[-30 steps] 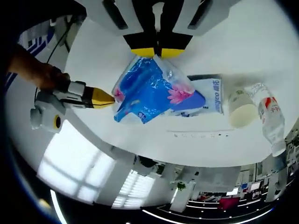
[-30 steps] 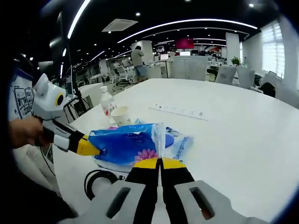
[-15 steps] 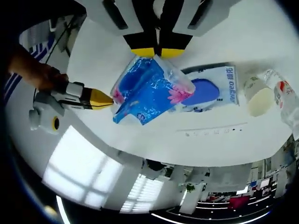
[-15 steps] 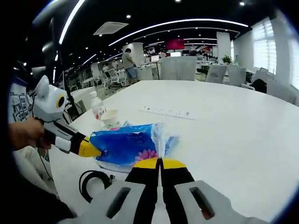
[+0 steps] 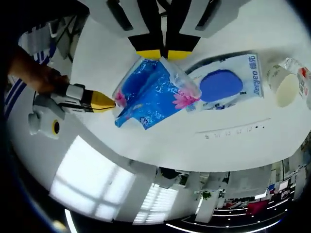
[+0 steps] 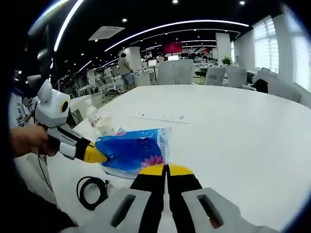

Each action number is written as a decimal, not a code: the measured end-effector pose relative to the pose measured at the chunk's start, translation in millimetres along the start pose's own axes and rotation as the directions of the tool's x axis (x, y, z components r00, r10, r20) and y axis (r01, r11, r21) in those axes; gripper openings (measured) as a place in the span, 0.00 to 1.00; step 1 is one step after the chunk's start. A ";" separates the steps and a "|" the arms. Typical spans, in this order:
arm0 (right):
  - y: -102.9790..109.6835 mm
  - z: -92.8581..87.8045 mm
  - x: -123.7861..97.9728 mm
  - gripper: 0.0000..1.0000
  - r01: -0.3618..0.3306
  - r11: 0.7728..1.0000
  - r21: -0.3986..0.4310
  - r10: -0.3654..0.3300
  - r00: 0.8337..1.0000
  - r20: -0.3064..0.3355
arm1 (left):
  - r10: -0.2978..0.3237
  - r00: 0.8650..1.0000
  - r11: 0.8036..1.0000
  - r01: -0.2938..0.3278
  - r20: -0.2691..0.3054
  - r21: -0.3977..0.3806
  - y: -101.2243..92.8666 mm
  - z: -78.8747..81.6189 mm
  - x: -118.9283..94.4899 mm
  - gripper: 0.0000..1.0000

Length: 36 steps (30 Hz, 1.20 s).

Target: Arrange the tabletop items into an orderly group along one side of the table until the central work area is clear of visible clutter.

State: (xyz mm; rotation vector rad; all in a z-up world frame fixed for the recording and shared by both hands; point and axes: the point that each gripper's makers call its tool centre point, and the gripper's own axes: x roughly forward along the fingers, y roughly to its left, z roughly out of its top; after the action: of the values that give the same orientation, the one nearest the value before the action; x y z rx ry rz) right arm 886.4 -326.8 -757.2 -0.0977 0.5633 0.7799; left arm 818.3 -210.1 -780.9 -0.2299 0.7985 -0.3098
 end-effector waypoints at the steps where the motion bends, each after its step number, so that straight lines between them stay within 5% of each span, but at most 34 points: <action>1: -2.8 -0.6 -1.5 0.00 0.006 1.000 0.004 -0.006 1.000 0.001 | -0.003 1.000 1.000 0.003 -0.001 0.005 -1.4 0.9 1.9 0.00; 14: -34.3 -5.8 -6.5 0.00 0.067 0.997 0.043 -0.067 0.998 -0.002 | -0.031 0.999 0.999 0.032 -0.023 0.044 -12.6 21.4 34.1 0.00; 36: -94.9 -29.3 16.6 0.00 0.177 0.981 0.079 -0.172 0.983 -0.062 | -0.043 0.998 0.998 0.045 -0.051 0.035 -21.1 39.8 96.1 0.00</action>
State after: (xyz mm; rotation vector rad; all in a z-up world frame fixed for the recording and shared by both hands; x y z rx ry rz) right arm 948.3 -392.4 -801.9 -0.0901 0.6301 0.5836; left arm 906.6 -260.6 -811.2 -0.2062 0.8377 -0.3726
